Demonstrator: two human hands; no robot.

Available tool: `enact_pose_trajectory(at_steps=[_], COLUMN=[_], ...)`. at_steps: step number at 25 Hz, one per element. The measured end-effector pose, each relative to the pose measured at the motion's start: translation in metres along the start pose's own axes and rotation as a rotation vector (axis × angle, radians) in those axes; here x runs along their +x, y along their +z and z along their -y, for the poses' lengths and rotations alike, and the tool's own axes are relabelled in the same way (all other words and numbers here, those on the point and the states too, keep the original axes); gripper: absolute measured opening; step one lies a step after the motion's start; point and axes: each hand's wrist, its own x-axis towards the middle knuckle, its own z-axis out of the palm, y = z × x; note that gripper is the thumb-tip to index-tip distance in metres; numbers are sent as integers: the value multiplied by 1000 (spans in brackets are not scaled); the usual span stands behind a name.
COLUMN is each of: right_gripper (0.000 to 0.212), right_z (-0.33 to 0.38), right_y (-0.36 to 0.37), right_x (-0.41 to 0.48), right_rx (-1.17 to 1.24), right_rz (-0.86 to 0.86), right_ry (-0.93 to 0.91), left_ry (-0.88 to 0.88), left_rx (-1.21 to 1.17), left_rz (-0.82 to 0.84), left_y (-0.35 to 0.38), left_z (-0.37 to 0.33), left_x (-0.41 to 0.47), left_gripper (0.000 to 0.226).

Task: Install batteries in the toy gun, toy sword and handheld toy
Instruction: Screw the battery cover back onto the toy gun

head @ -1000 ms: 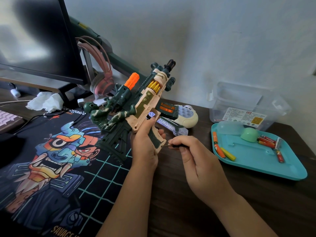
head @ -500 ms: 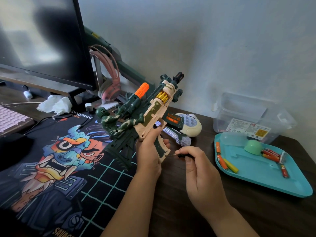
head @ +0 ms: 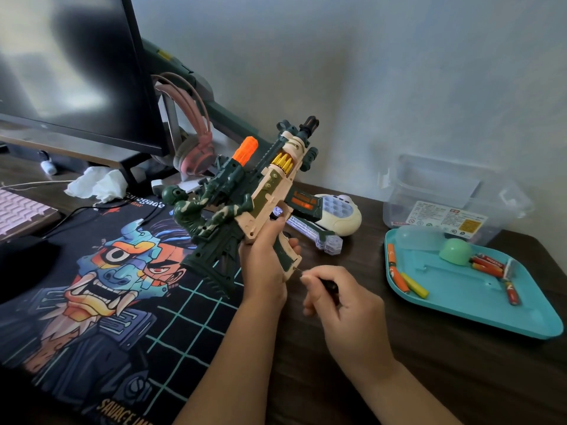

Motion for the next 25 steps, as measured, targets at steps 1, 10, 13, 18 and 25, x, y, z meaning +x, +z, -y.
enact_pose_trajectory(at_steps=[1,10,13,18,25], right_gripper=[22,27,29,29,29], right_z=[1,-10,-11,-12,-6], right_y=[0,2,2,3,-7], right_x=[-1,0,0,-1,4], right_rx=[26,62,99,242,46], right_rz=[3,-90,-119,-90,-105], right_ry=[20,28,53,126,23], left_ry=[-6,69,102,86,50], left_rx=[8,59,65,98,32], left_rz=[8,73,111,68,68], left_y=[0,8,9,9,10], left_z=[0,-2,-5,-1,0], left_x=[-1,-10,-11,-7,-9], left_gripper=[14,15,10,8,10])
